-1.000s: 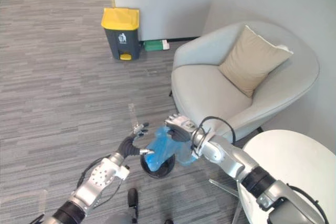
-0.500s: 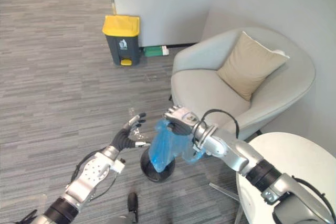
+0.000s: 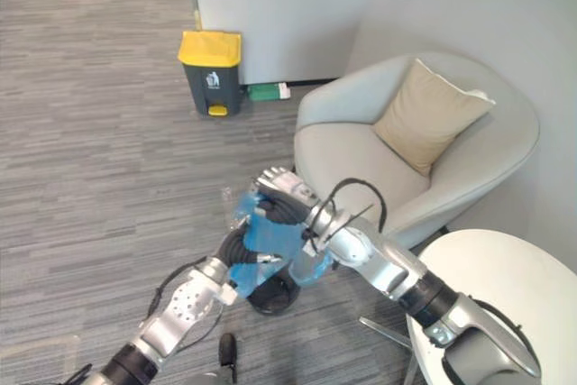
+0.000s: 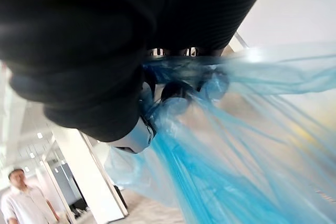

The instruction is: Gather rubbish on tea table into small bin, then transfer packed bag to large trash can.

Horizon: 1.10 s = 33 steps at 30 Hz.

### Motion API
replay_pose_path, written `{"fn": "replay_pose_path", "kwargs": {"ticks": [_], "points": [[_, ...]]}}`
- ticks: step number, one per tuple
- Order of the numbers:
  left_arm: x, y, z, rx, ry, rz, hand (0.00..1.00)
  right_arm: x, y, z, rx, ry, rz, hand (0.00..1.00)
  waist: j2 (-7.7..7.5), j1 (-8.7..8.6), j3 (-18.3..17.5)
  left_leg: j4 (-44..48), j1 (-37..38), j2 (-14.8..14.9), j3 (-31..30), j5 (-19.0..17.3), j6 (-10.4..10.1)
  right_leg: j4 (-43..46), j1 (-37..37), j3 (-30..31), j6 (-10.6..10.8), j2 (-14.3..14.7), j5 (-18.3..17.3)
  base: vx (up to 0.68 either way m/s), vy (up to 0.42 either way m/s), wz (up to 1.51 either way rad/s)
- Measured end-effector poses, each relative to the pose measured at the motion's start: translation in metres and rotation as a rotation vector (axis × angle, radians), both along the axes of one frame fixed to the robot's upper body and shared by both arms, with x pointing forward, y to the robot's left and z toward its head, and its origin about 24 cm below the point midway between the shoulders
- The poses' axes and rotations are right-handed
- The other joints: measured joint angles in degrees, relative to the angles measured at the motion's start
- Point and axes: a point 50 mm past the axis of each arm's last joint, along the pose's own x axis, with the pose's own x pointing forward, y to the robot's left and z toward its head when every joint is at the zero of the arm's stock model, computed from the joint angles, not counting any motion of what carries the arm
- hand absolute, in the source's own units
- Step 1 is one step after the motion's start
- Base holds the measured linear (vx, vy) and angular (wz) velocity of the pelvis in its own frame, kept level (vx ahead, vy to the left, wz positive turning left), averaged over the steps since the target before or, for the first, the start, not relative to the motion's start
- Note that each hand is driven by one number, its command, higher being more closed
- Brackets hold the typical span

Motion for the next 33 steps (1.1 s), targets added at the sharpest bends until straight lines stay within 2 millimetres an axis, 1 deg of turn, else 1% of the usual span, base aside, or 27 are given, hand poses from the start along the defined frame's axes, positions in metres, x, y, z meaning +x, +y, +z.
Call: {"fn": "replay_pose_path", "kwargs": {"ticks": [5,8,9,10,12,13,17,21,22,23,26,28,30,33], "points": [[0.005,-0.002,0.003,0.062,-0.059,0.009,0.0,-0.001,0.014,0.003,0.092,0.063,0.037,1.0,0.0,0.23,0.0,0.0,0.06,0.12,-0.1,0.21,-0.07,0.13,0.01,0.0,-0.03,0.13,0.02,0.0,0.0,0.0],[0.009,-0.002,0.007,0.118,-0.126,0.032,0.0,0.0,0.027,0.01,0.161,0.083,0.065,1.0,-0.01,0.45,0.0,0.0,0.23,0.32,-0.17,0.34,-0.17,0.19,0.15,0.0,-0.17,0.32,0.11,0.0,0.0,0.0],[0.01,-0.002,0.008,0.123,-0.133,0.037,0.0,0.0,0.028,0.011,0.164,0.081,0.067,1.0,-0.01,0.48,0.0,0.0,0.28,0.35,-0.17,0.35,-0.18,0.19,0.2,0.01,-0.2,0.35,0.12,0.0,0.0,0.0],[0.011,0.001,0.009,0.147,-0.152,0.062,0.0,-0.001,0.035,0.014,0.2,0.089,0.089,1.0,-0.01,0.62,0.0,0.0,0.57,0.46,-0.23,0.36,-0.2,0.13,0.55,0.02,-0.28,0.48,0.17,0.0,0.0,0.0],[0.012,0.002,0.008,0.172,-0.167,0.083,0.0,-0.003,0.041,0.016,0.249,0.121,0.112,1.0,-0.01,0.94,0.0,0.0,1.01,0.63,-0.31,0.32,-0.28,0.06,1.08,-0.02,-0.36,0.64,0.22,0.0,0.0,0.0],[0.013,0.003,0.007,0.184,-0.167,0.094,0.0,-0.004,0.044,0.017,0.269,0.135,0.123,1.0,-0.01,1.23,0.0,0.0,1.0,0.84,-0.33,0.2,-0.48,0.06,1.07,-0.02,-0.48,0.84,0.29,0.0,0.0,0.0],[0.014,0.005,0.0,0.192,-0.133,0.127,0.0,-0.005,0.052,0.018,0.325,0.198,0.158,1.0,-0.01,1.5,0.0,-0.01,0.98,1.24,-0.4,-0.05,-0.91,-0.02,1.0,-0.03,-0.61,1.24,0.37,0.0,0.0,0.0],[0.016,0.008,-0.002,0.206,-0.129,0.158,0.0,-0.005,0.059,0.027,0.382,0.227,0.2,1.0,-0.04,1.57,0.0,0.0,0.97,1.42,-0.39,-0.02,-0.95,-0.02,0.96,-0.02,-0.62,1.38,0.37,0.0,0.0,0.0],[0.016,0.013,-0.003,0.205,-0.127,0.185,0.0,-0.005,0.061,0.03,0.405,0.243,0.218,1.0,-0.07,1.63,0.01,0.0,0.96,1.43,-0.39,0.15,-1.19,-0.02,0.96,-0.02,-0.62,1.39,0.38,0.02,-0.03,0.0],[0.015,0.017,-0.006,0.205,-0.122,0.209,1.0,-0.006,0.062,0.032,0.427,0.258,0.234,1.0,-0.1,1.61,0.03,0.0,0.94,1.44,-0.38,0.15,-1.19,0.01,0.98,0.0,-0.62,1.41,0.38,0.03,-0.032,-0.01],[0.007,0.026,-0.015,0.206,-0.084,0.256,1.0,-0.01,0.068,0.036,0.455,0.262,0.268,1.0,-0.23,1.65,-0.01,0.0,0.95,1.42,-0.37,0.56,-0.91,0.2,0.95,-0.01,-0.57,1.42,0.42,0.04,-0.038,-0.01],[0.002,0.028,-0.02,0.204,-0.069,0.267,1.0,-0.015,0.071,0.039,0.459,0.256,0.296,1.0,-0.26,1.76,0.01,-0.01,0.98,1.44,-0.38,0.58,-0.94,0.23,0.94,-0.01,-0.56,1.44,0.41,0.02,-0.034,-0.01],[0.002,0.022,-0.02,0.193,-0.065,0.26,1.0,-0.02,0.077,0.04,0.456,0.268,0.334,1.0,-0.25,1.76,0.02,-0.02,1.26,1.48,-0.36,0.52,-1.03,0.29,1.1,0.03,-0.51,1.44,0.37,0.0,0.0,0.0],[0.009,-0.002,-0.01,0.155,-0.086,0.215,1.0,-0.024,0.084,0.043,0.482,0.276,0.363,1.0,-0.24,1.51,0.03,-0.04,1.55,1.55,-0.34,0.16,-1.54,0.59,1.09,0.02,-0.24,1.43,0.17,-0.02,-0.006,0.0]]}}
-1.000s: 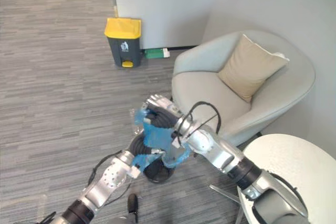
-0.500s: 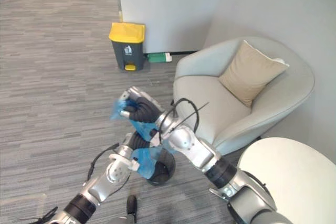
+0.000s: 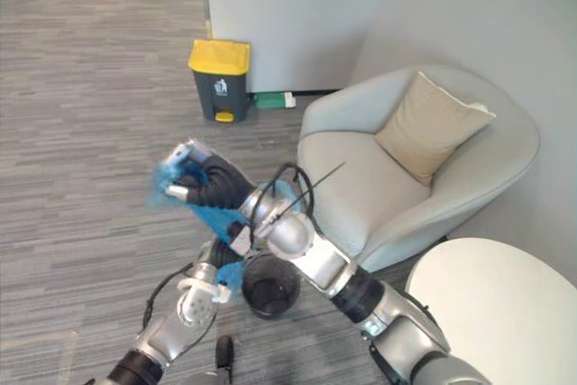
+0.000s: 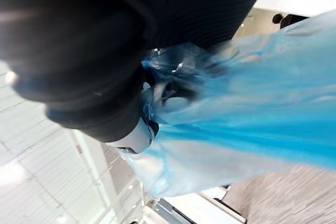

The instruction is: Gather rubbish on tea table into small bin, then transfer packed bag to large trash can.

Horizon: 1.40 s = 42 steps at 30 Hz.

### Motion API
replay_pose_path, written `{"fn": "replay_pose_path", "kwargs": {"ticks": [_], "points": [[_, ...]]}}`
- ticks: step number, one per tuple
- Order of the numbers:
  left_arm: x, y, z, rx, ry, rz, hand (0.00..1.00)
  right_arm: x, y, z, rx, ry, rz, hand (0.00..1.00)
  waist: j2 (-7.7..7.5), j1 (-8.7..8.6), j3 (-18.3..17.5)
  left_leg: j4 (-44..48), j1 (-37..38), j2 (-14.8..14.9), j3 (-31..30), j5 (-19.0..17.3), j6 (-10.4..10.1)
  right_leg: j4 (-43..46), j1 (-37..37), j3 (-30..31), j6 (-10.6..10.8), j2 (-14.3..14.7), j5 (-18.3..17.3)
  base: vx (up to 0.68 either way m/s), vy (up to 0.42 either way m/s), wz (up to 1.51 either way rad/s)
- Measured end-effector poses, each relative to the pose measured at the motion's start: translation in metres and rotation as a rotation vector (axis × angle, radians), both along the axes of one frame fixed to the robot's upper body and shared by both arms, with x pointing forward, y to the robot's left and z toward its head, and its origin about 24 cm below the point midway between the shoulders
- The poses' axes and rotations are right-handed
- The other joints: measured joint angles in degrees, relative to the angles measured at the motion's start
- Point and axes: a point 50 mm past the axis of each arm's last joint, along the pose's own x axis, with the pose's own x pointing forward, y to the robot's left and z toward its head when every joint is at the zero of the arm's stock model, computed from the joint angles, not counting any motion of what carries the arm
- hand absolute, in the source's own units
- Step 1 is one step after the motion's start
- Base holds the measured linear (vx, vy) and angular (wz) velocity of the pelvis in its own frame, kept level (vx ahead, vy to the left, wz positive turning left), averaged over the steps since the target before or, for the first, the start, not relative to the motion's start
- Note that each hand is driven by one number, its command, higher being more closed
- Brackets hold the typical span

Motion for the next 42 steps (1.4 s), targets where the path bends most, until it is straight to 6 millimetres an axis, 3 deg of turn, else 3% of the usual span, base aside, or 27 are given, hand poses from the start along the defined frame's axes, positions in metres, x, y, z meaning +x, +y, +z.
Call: {"fn": "replay_pose_path", "kwargs": {"ticks": [3,9,10,19,25,29,32,36,42], "points": [[0.005,-0.01,0.01,-0.024,-0.034,-0.015,1.0,-0.008,0.0,0.009,0.047,-0.004,0.041,1.0,0.03,-0.47,0.02,0.0,0.03,0.01,0.01,0.0,-0.04,0.26,-0.15,0.05,0.1,-0.02,-0.07,0.0,0.0,0.0],[0.007,-0.005,0.013,-0.069,-0.023,0.012,1.0,-0.008,-0.003,0.01,0.077,0.03,0.069,1.0,0.06,-0.94,0.11,0.0,0.01,-0.01,0.05,0.05,-0.1,0.27,-0.23,0.07,0.23,-0.09,-0.13,0.0,0.0,0.0],[0.008,-0.003,0.013,-0.085,-0.018,0.023,1.0,-0.009,-0.003,0.008,0.087,0.045,0.076,0.0,0.06,-0.99,0.11,0.0,0.01,-0.03,0.06,0.05,-0.09,0.27,-0.23,0.07,0.16,-0.1,-0.09,0.0,0.0,0.0],[0.011,0.002,0.017,-0.172,-0.005,0.056,1.0,-0.013,-0.007,-0.012,0.039,0.046,0.019,0.0,0.09,-1.24,0.17,0.0,-0.01,-0.05,0.04,0.05,-0.09,0.21,-0.2,-0.03,0.17,-0.11,-0.1,0.0,0.0,0.0],[0.012,0.0,0.034,-0.261,-0.048,0.046,1.0,-0.006,-0.025,-0.019,0.05,0.025,-0.126,0.0,0.11,-1.36,0.24,0.0,0.0,-0.14,0.01,0.05,-0.09,0.24,-0.2,-0.1,0.17,-0.21,-0.11,0.0,0.0,0.0],[0.008,0.002,0.036,-0.284,-0.057,0.047,1.0,0.002,-0.051,-0.016,0.078,-0.027,-0.299,0.0,0.13,-1.67,0.25,0.0,0.0,-0.37,0.01,0.03,-0.07,0.24,-0.2,-0.16,0.21,-0.44,-0.13,0.0,0.0,0.0],[-0.001,0.011,0.029,-0.306,-0.031,0.091,1.0,-0.005,-0.082,-0.003,0.178,-0.107,-0.471,0.0,0.23,-2.74,0.34,0.0,-0.01,-0.76,0.05,-0.13,0.09,0.25,-0.2,-0.15,0.45,-0.83,-0.27,0.0,0.0,0.0],[-0.008,0.019,0.028,-0.33,-0.022,0.116,1.0,-0.013,-0.114,0.0,0.258,-0.153,-0.644,0.0,0.4,-3.23,0.7,0.0,-0.02,-0.92,0.12,-0.22,0.18,0.21,-0.21,-0.11,0.53,-0.98,-0.32,0.0,0.0,0.0],[-0.017,0.031,0.027,-0.373,-0.013,0.159,1.0,-0.02,-0.163,-0.031,0.27,-0.062,-0.967,0.0,1.21,-3.89,1.32,0.0,-0.1,-0.92,0.11,-0.29,0.09,-0.06,-0.19,-0.15,0.53,-0.98,-0.32,0.0,0.0,0.0]]}}
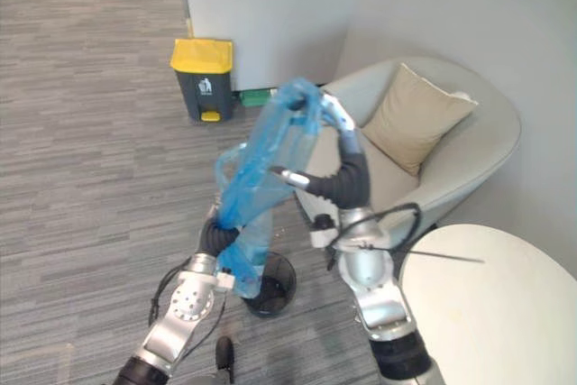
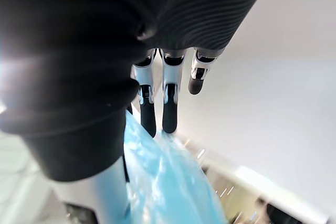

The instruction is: Gather rubbish on tea table into small bin, then transfer packed bag to large trash can.

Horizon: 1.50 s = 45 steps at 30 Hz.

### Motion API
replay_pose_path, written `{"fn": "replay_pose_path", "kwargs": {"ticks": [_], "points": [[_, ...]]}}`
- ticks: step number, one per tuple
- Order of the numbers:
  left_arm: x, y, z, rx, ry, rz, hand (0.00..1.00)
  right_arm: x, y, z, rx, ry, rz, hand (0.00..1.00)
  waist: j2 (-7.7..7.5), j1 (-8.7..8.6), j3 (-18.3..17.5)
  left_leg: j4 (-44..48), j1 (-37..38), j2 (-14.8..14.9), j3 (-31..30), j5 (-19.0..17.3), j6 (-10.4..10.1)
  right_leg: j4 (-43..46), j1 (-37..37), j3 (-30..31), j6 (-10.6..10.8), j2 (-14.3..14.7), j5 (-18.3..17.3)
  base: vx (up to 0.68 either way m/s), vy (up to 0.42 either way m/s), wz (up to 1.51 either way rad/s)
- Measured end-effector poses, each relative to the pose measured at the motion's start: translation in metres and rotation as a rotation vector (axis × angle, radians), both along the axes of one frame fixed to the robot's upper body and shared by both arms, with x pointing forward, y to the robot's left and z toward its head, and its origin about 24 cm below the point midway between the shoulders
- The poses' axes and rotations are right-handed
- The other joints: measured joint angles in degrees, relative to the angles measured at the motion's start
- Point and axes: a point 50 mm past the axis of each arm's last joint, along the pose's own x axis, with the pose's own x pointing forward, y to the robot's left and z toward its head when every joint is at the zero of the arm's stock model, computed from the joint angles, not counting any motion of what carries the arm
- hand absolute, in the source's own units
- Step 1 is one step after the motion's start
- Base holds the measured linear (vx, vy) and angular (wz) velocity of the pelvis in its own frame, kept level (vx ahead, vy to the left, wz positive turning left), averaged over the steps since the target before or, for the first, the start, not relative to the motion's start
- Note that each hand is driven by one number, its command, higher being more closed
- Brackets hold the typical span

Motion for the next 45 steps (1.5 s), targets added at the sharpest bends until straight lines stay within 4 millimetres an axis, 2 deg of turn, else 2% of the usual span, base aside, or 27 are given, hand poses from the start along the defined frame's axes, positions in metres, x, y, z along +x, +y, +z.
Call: {"fn": "replay_pose_path", "kwargs": {"ticks": [2,5,6,8,15,19,24,27,31,33,34,36,39,41,45], "points": [[-0.005,0.005,-0.006,-0.011,0.032,0.018,1.0,-0.004,-0.013,-0.015,0.049,0.067,-0.079,0.0,0.12,-0.29,0.08,0.0,-0.04,0.0,0.02,0.0,0.0,-0.21,0.04,0.01,0.0,0.0,0.0,0.0,0.0,0.0],[-0.008,0.006,-0.01,-0.022,0.055,0.016,1.0,-0.002,-0.018,-0.035,0.07,0.165,-0.096,0.0,0.11,-0.38,0.09,0.0,-0.08,-0.01,0.03,0.13,0.17,-0.35,0.07,0.02,0.0,0.0,0.01,0.0,0.0,0.0],[-0.008,0.005,-0.011,-0.034,0.065,0.001,1.0,0.001,-0.019,-0.048,0.108,0.236,-0.05,0.0,0.12,-0.37,0.09,0.0,-0.09,-0.02,0.03,0.16,0.22,-0.37,0.09,0.02,0.0,0.0,0.01,0.0,0.0,0.0],[-0.008,0.005,-0.011,-0.035,0.072,-0.013,1.0,0.002,-0.019,-0.059,0.127,0.306,0.017,0.0,0.12,-0.34,0.1,0.0,-0.12,-0.04,0.03,0.17,0.23,-0.41,0.09,0.02,0.0,-0.02,0.0,0.0,0.0,0.0],[-0.009,0.003,-0.013,-0.016,0.086,-0.059,1.0,0.001,0.005,-0.091,-0.142,0.524,0.309,0.0,0.32,-0.3,0.35,0.0,-0.12,-0.03,0.08,-0.26,-0.09,-0.45,0.08,0.26,-0.01,-0.05,0.0,0.0,0.0,0.0],[-0.006,-0.007,-0.017,0.002,0.1,-0.116,1.0,-0.006,0.02,-0.116,-0.253,0.652,0.462,0.0,0.44,-0.04,0.53,0.0,-0.17,-0.09,0.23,-0.54,-0.08,-0.6,0.07,0.31,-0.01,-0.15,0.0,0.0,0.0,0.0],[0.001,-0.018,-0.011,0.013,0.074,-0.175,1.0,-0.015,0.04,-0.124,-0.321,0.687,0.586,0.0,0.4,-0.05,0.57,0.01,-0.18,-0.13,0.5,-0.32,0.29,-0.55,0.05,0.43,-0.01,-0.25,0.0,0.0,0.0,0.0],[0.004,-0.02,-0.006,0.013,0.048,-0.183,1.0,-0.016,0.043,-0.131,-0.396,0.702,0.576,0.0,0.4,-0.07,0.57,0.01,-0.08,-0.13,0.66,-0.21,0.4,-0.47,0.13,0.56,-0.02,-0.27,0.01,0.0,0.0,0.0],[0.005,-0.02,-0.005,0.012,0.045,-0.184,1.0,-0.019,0.039,-0.162,-0.443,0.814,0.483,0.0,0.42,-0.09,0.56,0.01,0.03,-0.13,0.66,-0.19,0.42,-0.48,0.23,0.58,-0.04,-0.27,0.0,0.0,0.0,0.0],[0.005,-0.02,-0.006,0.01,0.048,-0.183,1.0,-0.022,0.034,-0.184,-0.408,0.905,0.394,0.0,0.52,-0.09,0.62,0.01,0.12,-0.22,0.46,-0.19,0.42,-0.5,0.39,0.45,-0.02,-0.3,-0.06,0.0,0.0,0.02],[0.005,-0.02,-0.007,0.01,0.05,-0.18,1.0,-0.022,0.033,-0.188,-0.401,0.924,0.379,0.0,0.6,-0.11,0.68,0.01,0.19,-0.29,0.28,-0.19,0.42,-0.56,0.57,0.29,-0.01,-0.32,-0.1,0.0,0.0,0.13],[0.003,-0.017,-0.013,0.015,0.076,-0.171,1.0,-0.025,0.029,-0.206,-0.347,1.011,0.314,0.0,0.73,-0.41,0.75,0.0,0.85,-0.71,-0.12,-0.34,0.29,-0.34,1.1,0.08,0.18,-0.7,-0.67,0.0,0.0,0.1],[0.0,-0.014,-0.02,0.015,0.104,-0.157,1.0,-0.029,0.024,-0.22,-0.313,1.074,0.251,0.0,0.85,-0.3,0.84,0.0,0.89,-0.87,-0.13,-0.82,0.12,-0.29,1.13,0.09,0.4,-0.88,-0.93,0.0,0.0,0.0],[-0.006,-0.01,-0.033,0.012,0.16,-0.143,1.0,-0.035,0.019,-0.236,-0.259,1.155,0.188,0.0,0.84,-0.22,0.84,0.0,1.03,-1.23,-0.17,-1.15,0.18,-0.32,1.38,0.01,0.74,-1.18,-1.26,0.02,0.0,0.04],[-0.015,-0.003,-0.053,0.022,0.251,-0.118,1.0,-0.047,0.013,-0.254,-0.215,1.254,0.134,0.0,0.71,-0.23,1.16,0.0,2.29,-2.25,-0.33,-1.88,0.58,-0.49,2.84,-0.25,1.18,-2.1,-1.72,0.06,0.006,0.07]]}}
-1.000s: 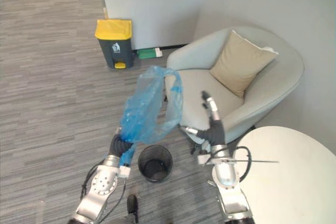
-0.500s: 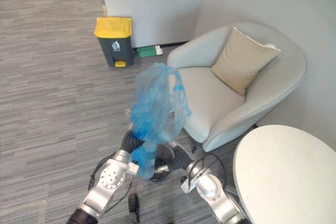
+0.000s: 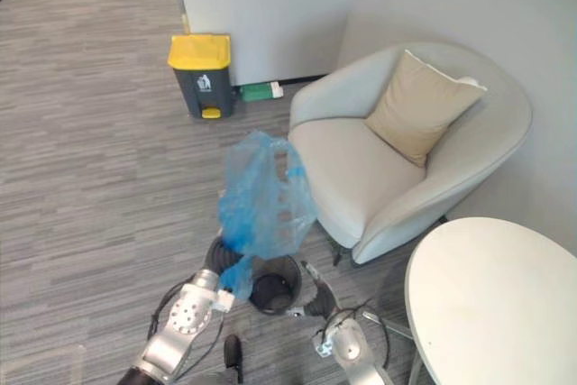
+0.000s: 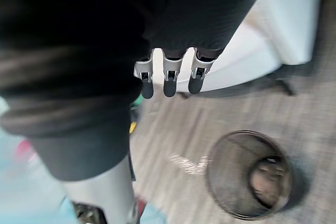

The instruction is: Gather rubbish on tea table into small bin, then transfer packed bag to large trash can.

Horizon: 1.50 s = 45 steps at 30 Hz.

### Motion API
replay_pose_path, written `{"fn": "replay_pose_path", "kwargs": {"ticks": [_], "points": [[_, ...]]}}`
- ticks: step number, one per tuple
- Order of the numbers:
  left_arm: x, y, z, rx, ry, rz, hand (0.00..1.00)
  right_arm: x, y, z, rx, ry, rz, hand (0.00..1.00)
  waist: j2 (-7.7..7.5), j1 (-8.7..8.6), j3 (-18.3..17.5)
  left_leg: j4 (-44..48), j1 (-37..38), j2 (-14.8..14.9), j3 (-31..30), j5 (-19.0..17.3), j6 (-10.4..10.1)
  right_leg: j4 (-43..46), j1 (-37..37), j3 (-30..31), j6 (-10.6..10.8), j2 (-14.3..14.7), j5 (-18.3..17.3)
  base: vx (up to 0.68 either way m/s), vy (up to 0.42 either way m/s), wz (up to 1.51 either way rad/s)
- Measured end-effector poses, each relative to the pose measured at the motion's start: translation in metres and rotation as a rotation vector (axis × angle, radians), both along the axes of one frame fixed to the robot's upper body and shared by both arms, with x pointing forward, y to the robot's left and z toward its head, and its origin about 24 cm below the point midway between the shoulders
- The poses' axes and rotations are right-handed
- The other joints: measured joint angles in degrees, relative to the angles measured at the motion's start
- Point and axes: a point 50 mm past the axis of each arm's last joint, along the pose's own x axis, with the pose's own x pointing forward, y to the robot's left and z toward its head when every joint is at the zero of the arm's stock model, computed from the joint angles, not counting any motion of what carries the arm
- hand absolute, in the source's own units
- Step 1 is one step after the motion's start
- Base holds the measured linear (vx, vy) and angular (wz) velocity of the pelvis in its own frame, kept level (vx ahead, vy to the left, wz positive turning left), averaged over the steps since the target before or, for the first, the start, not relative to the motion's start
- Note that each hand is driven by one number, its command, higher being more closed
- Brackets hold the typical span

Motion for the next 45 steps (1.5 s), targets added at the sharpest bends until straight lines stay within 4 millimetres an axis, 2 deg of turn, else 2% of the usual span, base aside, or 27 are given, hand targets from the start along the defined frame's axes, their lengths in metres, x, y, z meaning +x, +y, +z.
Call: {"fn": "replay_pose_path", "kwargs": {"ticks": [8,13,21,24,27,28,29,30,31,32,33,34,35,37,38,39,40,41,42,44,45], "points": [[-0.028,0.023,-0.043,0.04,0.201,0.091,1.0,-0.026,-0.013,-0.03,0.06,0.181,-0.203,0.0,-1.15,0.11,0.93,0.0,2.64,-2.57,0.11,-1.68,1.24,0.87,2.6,-0.41,1.47,-2.41,-1.09,0.09,0.005,0.03],[-0.037,0.037,-0.056,0.027,0.272,0.164,1.0,-0.029,-0.017,-0.033,0.144,0.201,-0.35,0.0,-1.32,0.1,1.19,-0.01,3.42,-2.67,0.0,-2.6,0.84,1.22,3.25,-0.54,1.53,-2.58,-1.12,0.02,-0.003,0.0],[-0.042,0.044,-0.061,-0.012,0.313,0.226,1.0,-0.033,-0.02,-0.037,0.165,0.231,-0.404,0.0,-0.31,0.04,2.26,-0.01,3.86,-2.61,-1.91,-3.11,0.56,3.0,3.79,-2.07,1.4,-2.39,-1.52,-0.02,-0.026,0.11],[-0.036,0.044,-0.058,-0.024,0.297,0.233,1.0,-0.028,-0.022,-0.035,0.163,0.214,-0.41,0.0,0.03,0.05,2.69,0.37,-0.38,-3.16,-4.5,-0.58,0.89,3.91,0.63,-4.58,0.77,-2.42,-2.79,-0.05,-0.046,0.49],[-0.024,0.042,-0.051,-0.047,0.259,0.228,1.0,-0.005,-0.025,-0.025,0.174,0.151,-0.426,0.0,1.37,0.02,4.85,0.79,-5.99,-3.71,-8.2,3.49,1.44,7.89,-4.35,-9.38,0.42,-2.33,-4.06,-0.09,-0.024,0.93],[-0.02,0.039,-0.047,-0.055,0.242,0.216,1.0,0.002,-0.03,-0.021,0.166,0.126,-0.441,0.0,1.27,-0.05,4.95,1.41,-8.52,-4.75,-9.5,6.91,0.57,9.38,-5.95,-11.9,0.17,-3.16,-4.16,-0.1,0.048,1.13],[-0.009,0.036,-0.036,-0.062,0.189,0.198,1.0,0.008,-0.03,-0.018,0.174,0.105,-0.456,0.0,-0.7,0.05,6.11,5.05,-10.37,-6.05,-6.42,5.38,0.46,9.17,-6.62,-13.86,-0.78,-6.21,-3.99,-0.1,0.06,1.0],[-0.009,0.036,-0.034,-0.063,0.183,0.2,1.0,0.013,-0.029,-0.016,0.177,0.092,-0.454,0.0,-1.4,0.08,6.35,12.28,-11.83,-5.2,-1.87,-0.57,4.59,9.01,-6.2,-14.72,-0.74,-7.18,-3.99,-0.02,0.041,0.61],[-0.009,0.035,-0.035,-0.066,0.185,0.198,1.0,0.017,-0.029,-0.012,0.178,0.071,-0.454,0.0,-1.75,-0.21,6.23,24.26,-12.81,-2.2,4.55,-9.95,7.21,10.14,-5.92,-15.18,-0.59,-8.64,-3.9,0.04,0.026,0.12],[-0.01,0.031,-0.036,-0.082,0.192,0.194,1.0,0.016,-0.032,-0.012,0.169,0.071,-0.455,0.0,-1.35,-0.3,5.92,33.82,-10.82,4.62,10.74,-18.32,3.84,12.37,-5.71,-14.99,-0.58,-9.23,-3.9,0.07,0.058,0.06],[-0.011,0.028,-0.036,-0.091,0.194,0.192,1.0,0.015,-0.033,-0.013,0.167,0.072,-0.457,0.0,-0.64,-0.52,5.48,34.67,-9.68,6.86,12.02,-20.17,2.75,13.07,-5.64,-15.02,-0.59,-9.25,-3.9,0.04,0.188,0.07],[-0.009,0.02,-0.035,-0.115,0.193,0.175,1.0,0.013,-0.035,-0.012,0.163,0.067,-0.467,0.0,0.76,-1.11,4.7,32.95,-7.97,8.45,12.99,-21.95,0.7,14.54,-5.61,-15.31,-0.42,-9.58,-4.0,0.07,0.34,0.38],[-0.008,0.017,-0.034,-0.111,0.188,0.154,1.0,0.008,-0.037,-0.015,0.168,0.079,-0.494,0.0,0.53,-1.99,4.43,30.79,-6.31,6.38,13.04,-21.92,1.17,15.7,-5.41,-15.91,1.02,-10.88,-3.44,0.07,0.345,0.47],[-0.005,0.012,-0.032,-0.1,0.176,0.117,1.0,-0.002,-0.032,-0.02,0.186,0.11,-0.518,0.0,0.05,-2.58,4.07,29.56,-5.59,5.3,11.72,-21.91,1.32,19.34,-6.38,-17.26,3.15,-12.31,-1.9,0.05,0.216,0.5],[-0.005,0.012,-0.032,-0.093,0.176,0.111,1.0,-0.004,-0.03,-0.022,0.19,0.118,-0.518,0.0,0.38,-2.57,4.15,29.52,-5.83,5.34,10.58,-21.87,1.38,18.39,-7.08,-17.5,4.5,-12.07,-3.11,0.03,0.175,0.63],[-0.005,0.015,-0.032,-0.08,0.173,0.107,1.0,-0.005,-0.028,-0.022,0.197,0.122,-0.518,0.0,0.0,-2.5,3.83,29.46,-6.84,5.11,9.51,-21.81,1.66,9.77,-6.19,-17.95,4.69,-10.57,-1.27,0.0,0.145,0.51],[-0.005,0.016,-0.032,-0.076,0.172,0.103,1.0,-0.006,-0.028,-0.023,0.198,0.124,-0.52,0.0,-0.26,-2.51,3.67,29.87,-7.4,4.82,9.35,-21.88,1.78,8.24,-6.34,-18.09,4.27,-10.64,0.47,-0.01,0.079,0.57],[-0.004,0.017,-0.032,-0.065,0.168,0.093,1.0,-0.008,-0.027,-0.024,0.202,0.133,-0.526,0.0,-0.77,-2.5,3.56,31.11,-8.57,4.2,9.0,-22.24,2.27,6.96,-6.54,-18.21,3.94,-10.9,3.76,-0.03,0.045,0.56],[-0.003,0.014,-0.032,-0.063,0.168,0.078,1.0,-0.006,-0.028,-0.025,0.2,0.137,-0.528,0.0,-0.11,-2.59,3.88,33.12,-10.36,4.26,7.71,-22.77,2.73,7.07,-6.32,-18.78,4.56,-11.01,3.57,-0.03,0.082,0.56],[-0.007,0.011,-0.034,-0.066,0.181,0.06,1.0,-0.006,-0.028,-0.026,0.21,0.149,-0.536,0.0,0.81,-1.73,4.45,34.22,-11.41,4.43,6.61,-24.28,2.41,9.59,-7.35,-18.63,3.94,-11.02,3.2,-0.02,0.153,0.3],[-0.011,0.007,-0.035,-0.057,0.189,0.033,1.0,-0.006,-0.027,-0.026,0.225,0.154,-0.544,0.0,0.94,-1.51,5.25,32.25,-9.36,3.35,6.29,-28.38,1.99,18.88,-11.07,-12.29,-1.03,-12.2,0.47,-0.02,0.14,0.13]]}}
